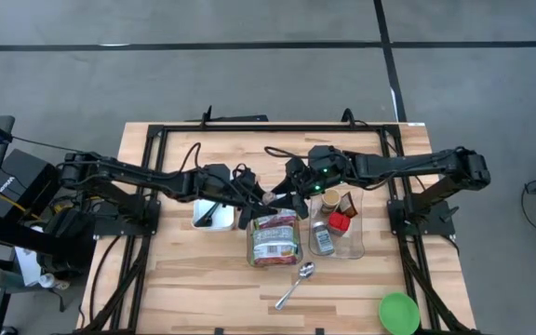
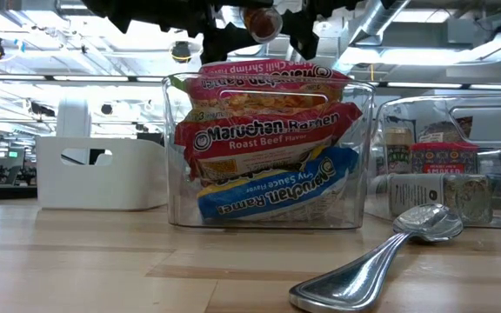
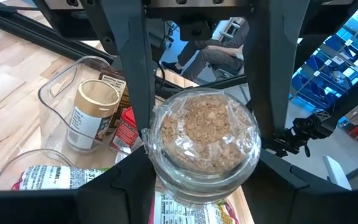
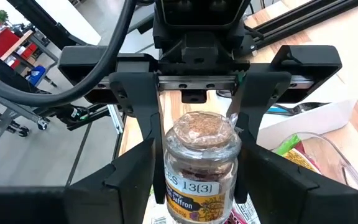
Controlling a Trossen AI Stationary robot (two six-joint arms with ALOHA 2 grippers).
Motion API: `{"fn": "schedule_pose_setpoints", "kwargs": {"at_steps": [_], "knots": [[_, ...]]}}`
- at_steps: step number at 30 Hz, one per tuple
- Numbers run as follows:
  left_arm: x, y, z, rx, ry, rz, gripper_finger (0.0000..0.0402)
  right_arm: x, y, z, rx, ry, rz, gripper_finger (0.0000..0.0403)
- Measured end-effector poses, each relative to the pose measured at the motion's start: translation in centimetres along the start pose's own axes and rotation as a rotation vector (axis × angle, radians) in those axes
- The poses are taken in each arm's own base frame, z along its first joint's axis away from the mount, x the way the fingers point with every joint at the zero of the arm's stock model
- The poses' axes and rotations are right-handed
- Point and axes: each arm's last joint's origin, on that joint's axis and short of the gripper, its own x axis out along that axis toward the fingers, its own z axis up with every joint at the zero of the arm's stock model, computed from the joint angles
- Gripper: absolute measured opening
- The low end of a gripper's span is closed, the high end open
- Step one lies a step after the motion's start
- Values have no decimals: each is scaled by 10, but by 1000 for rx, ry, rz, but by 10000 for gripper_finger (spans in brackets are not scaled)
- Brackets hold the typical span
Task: Pick & Place Food Item
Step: Put the brown seasoning bottle into the right transparent bin
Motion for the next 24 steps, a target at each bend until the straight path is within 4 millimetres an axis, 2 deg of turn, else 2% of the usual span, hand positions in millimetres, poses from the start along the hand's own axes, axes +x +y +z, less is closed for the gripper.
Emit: {"fn": "schedule_pose_setpoints", "kwargs": {"at_steps": [13,20,24], "knots": [[0,0,0,0,0,0,192,0,1,2,3,-18,5,226],[0,0,0,0,0,0,189,0,1,2,23,-22,7,268],[0,0,0,0,0,0,193,0,1,3,-5,-28,10,275]]}}
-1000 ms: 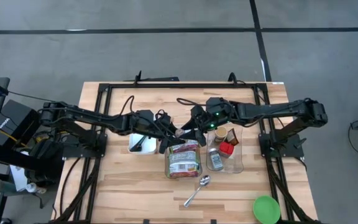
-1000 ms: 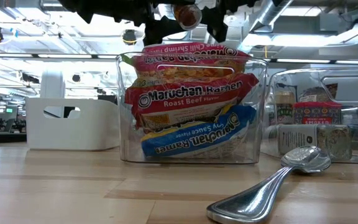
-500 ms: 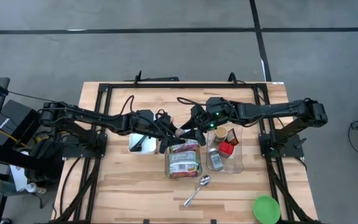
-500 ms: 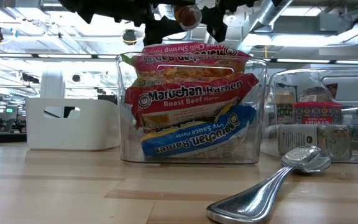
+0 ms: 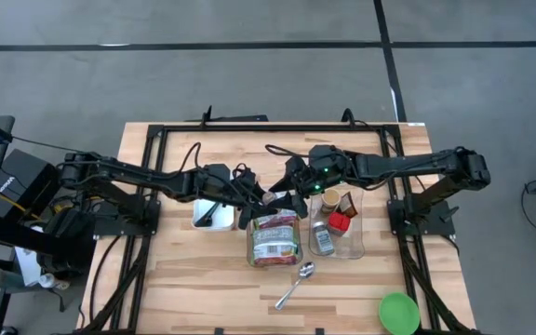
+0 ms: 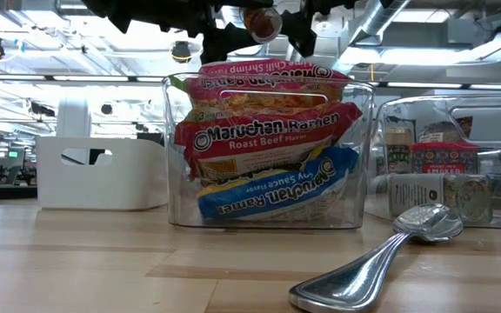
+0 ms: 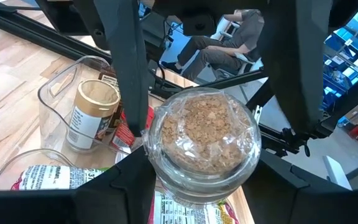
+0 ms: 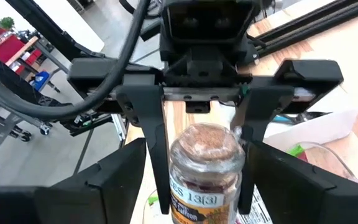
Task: Pick & Place Food Item
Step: Put the brown seasoning bottle into the right transparent bin
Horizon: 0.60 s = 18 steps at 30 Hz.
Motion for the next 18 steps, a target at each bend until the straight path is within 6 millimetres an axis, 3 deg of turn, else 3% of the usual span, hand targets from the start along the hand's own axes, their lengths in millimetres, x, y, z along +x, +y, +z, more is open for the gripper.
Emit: {"fn": "schedule_pose_setpoints", "kwargs": {"at_steps": [11,18], "knots": [[0,1,-2,-7,23,6,195,19,-7,-7,7,19,-1,276],[0,0,-1,-3,6,5,191,15,-8,-4,9,7,-3,274]]}}
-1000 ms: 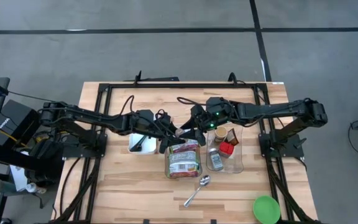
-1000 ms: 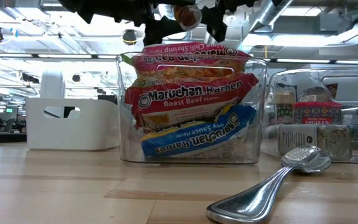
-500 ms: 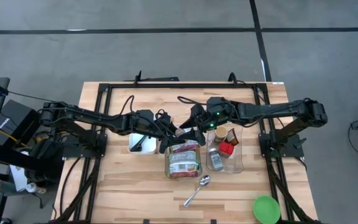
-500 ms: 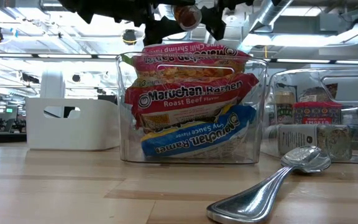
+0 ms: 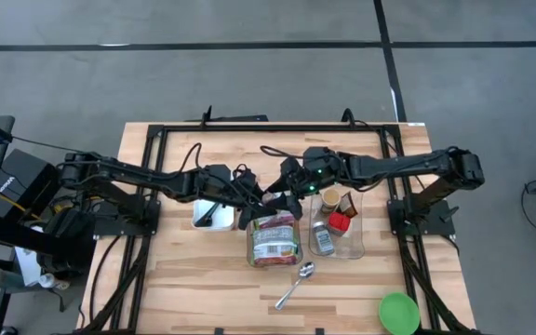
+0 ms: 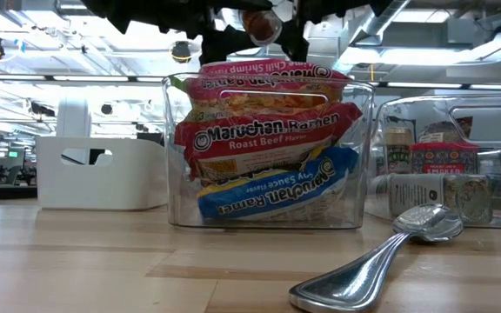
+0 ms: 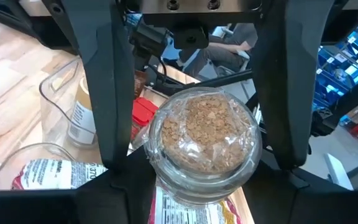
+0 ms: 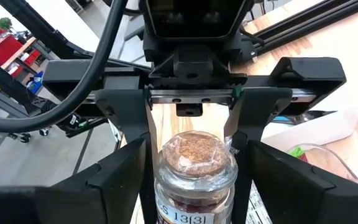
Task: Pick & Place Food Item
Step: Put the brown seasoning bottle into the right transparent bin
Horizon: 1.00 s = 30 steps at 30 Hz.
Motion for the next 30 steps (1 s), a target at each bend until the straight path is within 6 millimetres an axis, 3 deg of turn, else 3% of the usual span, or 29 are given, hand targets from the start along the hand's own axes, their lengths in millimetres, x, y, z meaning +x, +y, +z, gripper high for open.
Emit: {"fn": "schedule_pose_setpoints", "kwargs": {"at_steps": [13,21,30], "knots": [[0,0,0,3,4,0,195,0,0,-1,31,19,23,177],[0,0,0,2,4,0,196,1,0,-2,30,26,21,194],[0,0,0,3,4,0,196,1,0,-2,32,36,35,167]]}}
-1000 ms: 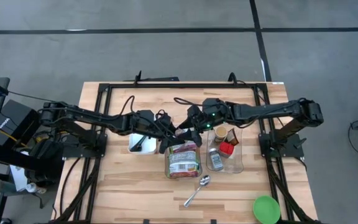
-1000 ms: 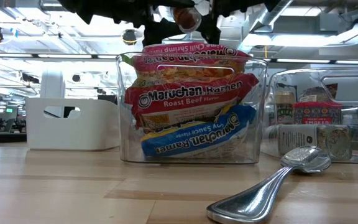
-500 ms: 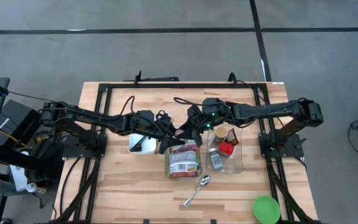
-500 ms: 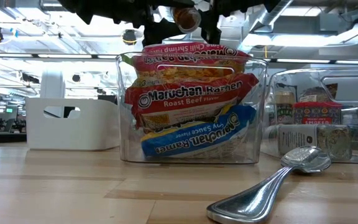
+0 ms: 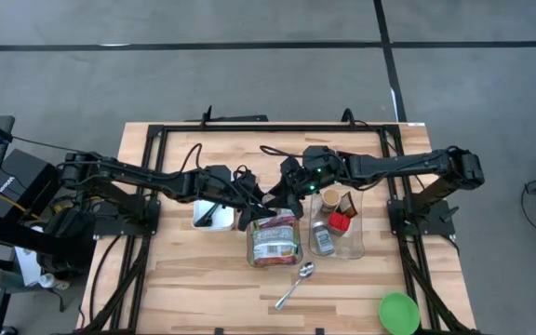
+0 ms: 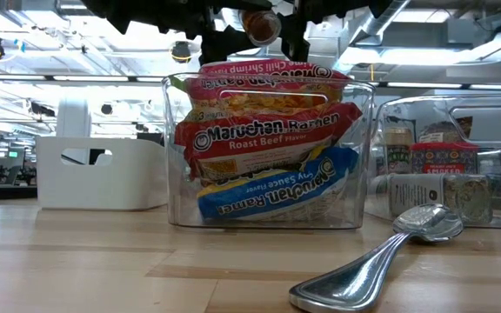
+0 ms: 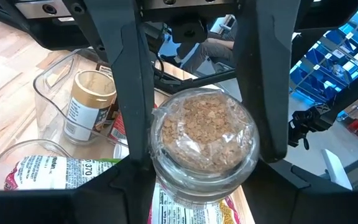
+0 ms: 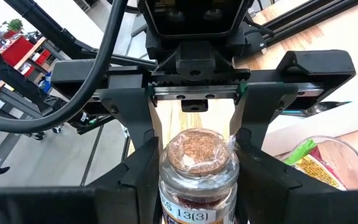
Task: Pick & Place Food Item
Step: Put the brown seasoning bottle into the right transparent bin
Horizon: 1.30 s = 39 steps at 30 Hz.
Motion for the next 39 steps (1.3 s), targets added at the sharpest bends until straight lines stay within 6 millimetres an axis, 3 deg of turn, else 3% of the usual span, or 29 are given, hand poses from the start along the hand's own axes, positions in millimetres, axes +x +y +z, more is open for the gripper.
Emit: {"fn": "schedule_pose_setpoints", "kwargs": {"at_steps": [22,30,39], "knots": [[-1,0,-1,-4,30,2,252,-3,-4,1,-3,7,-10,167],[-1,0,-2,-5,42,-8,259,-16,-2,3,-16,18,-29,167],[-1,0,-2,-6,44,-7,260,-49,10,4,-33,42,-77,167]]}}
